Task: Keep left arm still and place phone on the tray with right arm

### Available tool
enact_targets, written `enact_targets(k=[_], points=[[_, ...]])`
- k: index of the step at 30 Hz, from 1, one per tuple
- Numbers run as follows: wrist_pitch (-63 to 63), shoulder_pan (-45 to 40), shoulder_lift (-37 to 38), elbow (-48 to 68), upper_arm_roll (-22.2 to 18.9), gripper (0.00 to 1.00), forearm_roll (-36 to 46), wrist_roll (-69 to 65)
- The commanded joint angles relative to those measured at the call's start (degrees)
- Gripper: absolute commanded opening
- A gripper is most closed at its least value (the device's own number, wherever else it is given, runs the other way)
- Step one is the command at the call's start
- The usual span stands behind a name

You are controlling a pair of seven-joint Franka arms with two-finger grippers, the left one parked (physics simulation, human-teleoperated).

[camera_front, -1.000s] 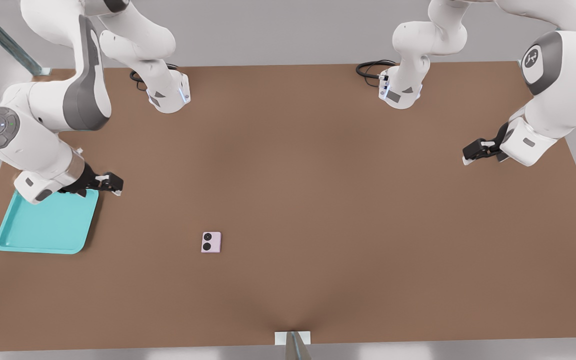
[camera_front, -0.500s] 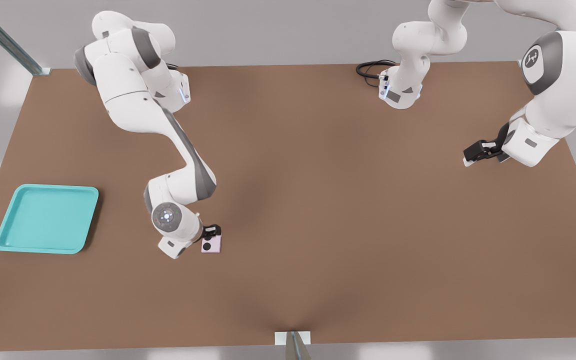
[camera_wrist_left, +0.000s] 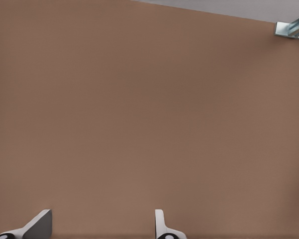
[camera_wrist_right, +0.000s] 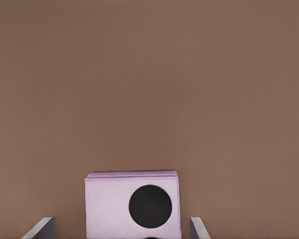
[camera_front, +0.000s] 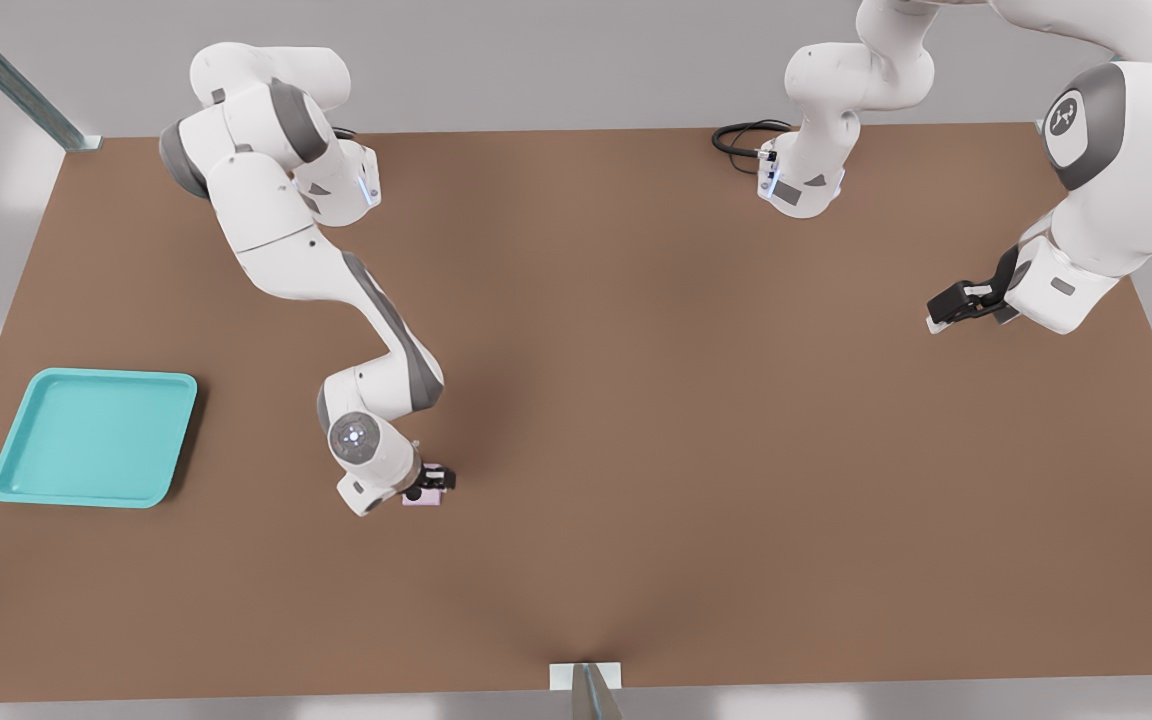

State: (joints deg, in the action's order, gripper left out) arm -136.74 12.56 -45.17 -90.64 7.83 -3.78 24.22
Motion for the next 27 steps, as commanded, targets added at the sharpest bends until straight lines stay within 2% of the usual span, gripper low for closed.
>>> enact_targets(k=[1, 22, 24, 27], points=[[-5.0, -0.3, 0.1, -1.0, 0.3, 1.00, 0.1, 3.0], [-6.3, -1.0, -1.5, -1.6, 0.3, 1.00, 0.4, -2.5], [-6.2, -1.0, -1.5, -1.6, 0.3, 0.85, 0.4, -2.5], [-6.0, -1.0, -1.4, -1.6, 0.2, 0.79, 0.4, -2.5]])
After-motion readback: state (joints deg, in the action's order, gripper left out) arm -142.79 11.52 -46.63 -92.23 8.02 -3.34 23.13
